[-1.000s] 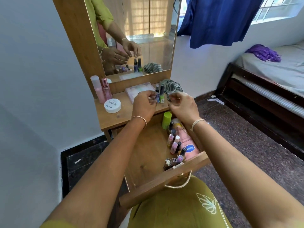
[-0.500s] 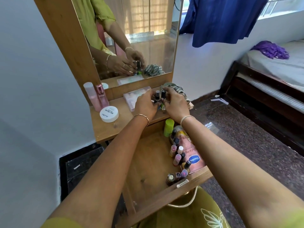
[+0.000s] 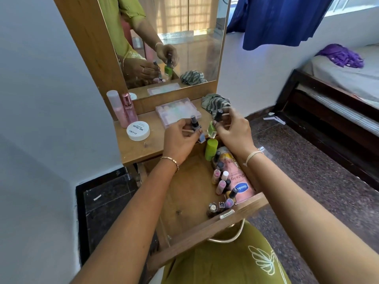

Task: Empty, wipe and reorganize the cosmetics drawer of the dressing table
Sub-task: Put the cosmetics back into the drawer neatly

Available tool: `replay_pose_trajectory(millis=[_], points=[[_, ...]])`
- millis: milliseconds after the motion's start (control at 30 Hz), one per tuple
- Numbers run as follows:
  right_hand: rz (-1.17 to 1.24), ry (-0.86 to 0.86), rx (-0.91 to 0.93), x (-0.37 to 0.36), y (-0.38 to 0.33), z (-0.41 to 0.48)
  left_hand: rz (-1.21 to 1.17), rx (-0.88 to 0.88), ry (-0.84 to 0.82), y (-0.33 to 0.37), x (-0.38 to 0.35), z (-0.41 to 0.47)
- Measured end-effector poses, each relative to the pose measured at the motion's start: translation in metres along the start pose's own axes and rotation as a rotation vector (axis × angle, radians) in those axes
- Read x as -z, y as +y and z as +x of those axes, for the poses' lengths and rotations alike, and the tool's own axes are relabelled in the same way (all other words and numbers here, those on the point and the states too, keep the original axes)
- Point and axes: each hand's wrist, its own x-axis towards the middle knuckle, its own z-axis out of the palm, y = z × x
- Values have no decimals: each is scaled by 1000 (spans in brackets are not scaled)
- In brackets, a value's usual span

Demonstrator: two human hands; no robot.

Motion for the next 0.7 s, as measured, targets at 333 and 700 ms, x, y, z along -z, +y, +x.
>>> replay_pose_trajectory(millis=[333, 700], points=[[-88, -151, -12, 1, 21, -58, 115, 138, -109, -46, -11, -44], [-355, -184, -8, -16, 36, -73, 197, 184, -162, -68, -37, -30]])
